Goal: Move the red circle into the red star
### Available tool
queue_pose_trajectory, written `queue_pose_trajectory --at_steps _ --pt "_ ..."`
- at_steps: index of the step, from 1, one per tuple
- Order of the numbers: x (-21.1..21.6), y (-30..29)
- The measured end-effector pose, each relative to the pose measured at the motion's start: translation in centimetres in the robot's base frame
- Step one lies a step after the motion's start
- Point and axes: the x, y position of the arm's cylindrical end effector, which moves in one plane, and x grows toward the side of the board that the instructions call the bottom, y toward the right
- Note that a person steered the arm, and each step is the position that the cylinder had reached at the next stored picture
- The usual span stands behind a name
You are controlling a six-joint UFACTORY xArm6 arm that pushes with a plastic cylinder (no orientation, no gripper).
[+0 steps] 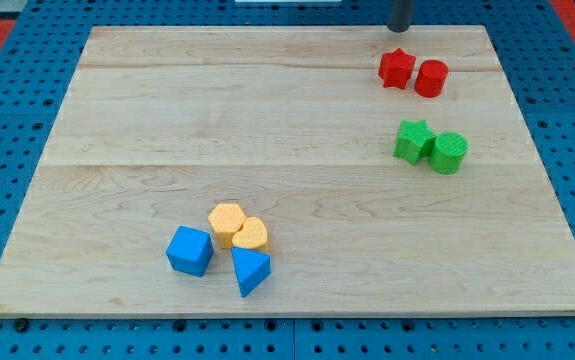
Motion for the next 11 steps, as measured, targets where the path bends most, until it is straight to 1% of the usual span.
queue_pose_trajectory --at_steps 1,4,5,6,7,8,9,10,11 --pt "0.6 0.0" --pt "8.8 0.5" --pt "8.2 0.5" --pt "5.4 -0.1" --pt "5.4 6.8" --pt "8.6 9.3" --pt "10.9 10.2" --pt "11.5 6.8" --pt "8.0 4.5"
